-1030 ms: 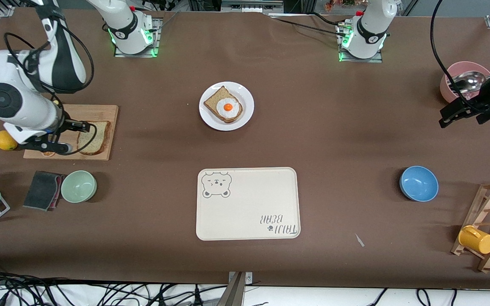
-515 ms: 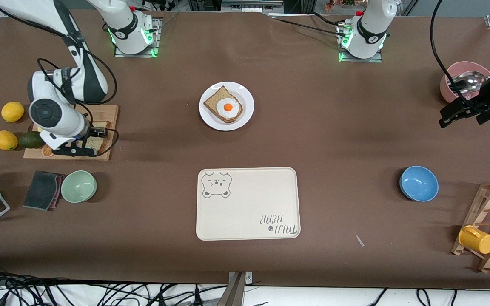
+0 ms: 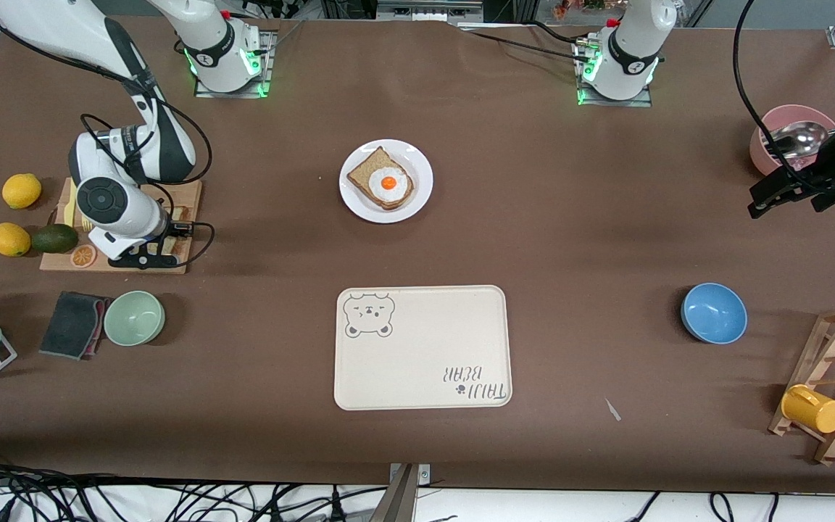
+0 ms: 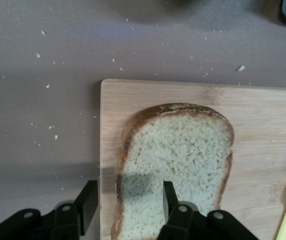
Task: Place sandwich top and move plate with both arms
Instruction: 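Lower the right gripper and grasp the bread slice by its edge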
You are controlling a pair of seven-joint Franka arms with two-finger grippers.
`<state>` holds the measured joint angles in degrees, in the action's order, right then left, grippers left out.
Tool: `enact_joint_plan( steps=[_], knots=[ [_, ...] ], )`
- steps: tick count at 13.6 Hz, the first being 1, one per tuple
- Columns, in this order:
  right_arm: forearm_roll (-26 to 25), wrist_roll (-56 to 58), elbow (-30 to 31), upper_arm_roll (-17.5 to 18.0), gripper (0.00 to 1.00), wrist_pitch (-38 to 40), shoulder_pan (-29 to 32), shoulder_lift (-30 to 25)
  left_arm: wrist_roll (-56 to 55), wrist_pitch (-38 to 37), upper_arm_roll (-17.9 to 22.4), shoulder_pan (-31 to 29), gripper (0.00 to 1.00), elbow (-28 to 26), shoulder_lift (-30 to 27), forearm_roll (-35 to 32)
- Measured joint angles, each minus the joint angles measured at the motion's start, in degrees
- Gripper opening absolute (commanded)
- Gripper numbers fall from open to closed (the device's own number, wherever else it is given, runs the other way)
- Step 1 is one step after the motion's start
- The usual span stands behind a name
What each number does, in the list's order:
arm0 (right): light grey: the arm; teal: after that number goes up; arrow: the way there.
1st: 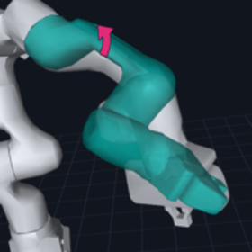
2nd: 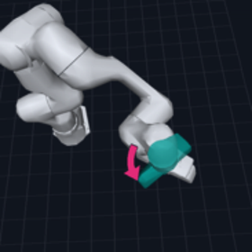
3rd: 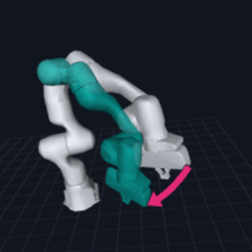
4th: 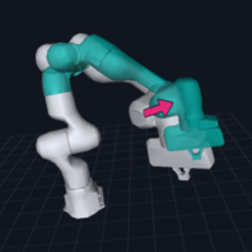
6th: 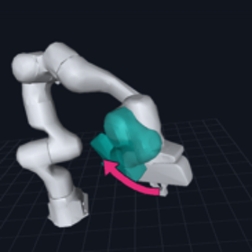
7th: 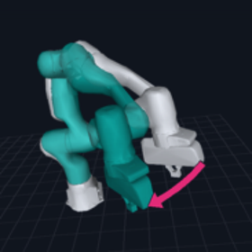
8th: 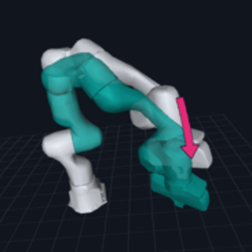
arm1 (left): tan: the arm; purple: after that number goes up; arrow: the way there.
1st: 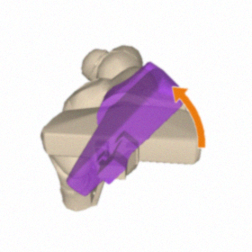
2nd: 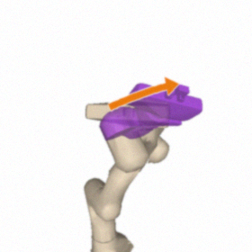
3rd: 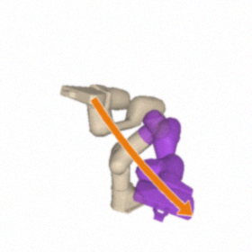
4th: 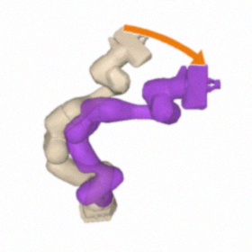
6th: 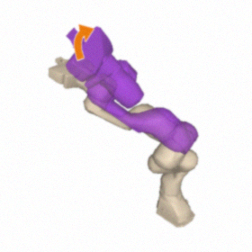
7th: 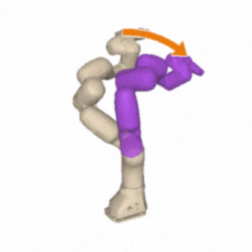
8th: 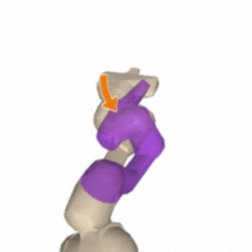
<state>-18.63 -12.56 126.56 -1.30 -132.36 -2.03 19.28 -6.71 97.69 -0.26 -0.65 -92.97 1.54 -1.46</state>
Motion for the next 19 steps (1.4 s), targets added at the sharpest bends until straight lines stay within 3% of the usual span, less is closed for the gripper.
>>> enact_joint_plan(
  steps=[4, 6, 7, 9, 11, 19],
  knots=[
    [-1.6, 0.0, 0.0, -0.1, 0.58, -1.3, 0.0, 1.0, 0.0, 0.0, 0.0, 0.0, 1.0, 0.0, 0.0, 0.0],
    [-1.9, 0.0, 0.0, -0.2, 0.52, -2.0, 0.0, 1.7, 0.0, 0.0, 0.0, 0.0, 1.0, 0.0, 0.0, 0.0],
    [-2.0, 0.0, 0.0, -0.2, 0.45, -2.2, 0.0, 2.0, 0.0, 0.0, 0.0, 0.1, 1.0, 0.0, 0.0, 0.0],
    [-2.1, 0.0, 0.0, -0.3, 0.19, -2.2, 0.0, 2.2, 0.0, 0.0, 0.0, 0.1, 1.0, 0.0, 0.0, 0.0],
    [-2.5, 0.0, -0.1, -0.5, 0.0, -2.2, 0.1, 2.1, 0.0, 0.0, 0.0, 0.2, 1.0, 0.0, 0.0, 0.0],
    [-2.5, 0.0, -1.3, -0.3, 0.0, 0.0, 0.1, 2.0, 0.0, 0.0, 0.0, 0.3, 1.0, 0.0, 0.0, 0.0]
  ],
)
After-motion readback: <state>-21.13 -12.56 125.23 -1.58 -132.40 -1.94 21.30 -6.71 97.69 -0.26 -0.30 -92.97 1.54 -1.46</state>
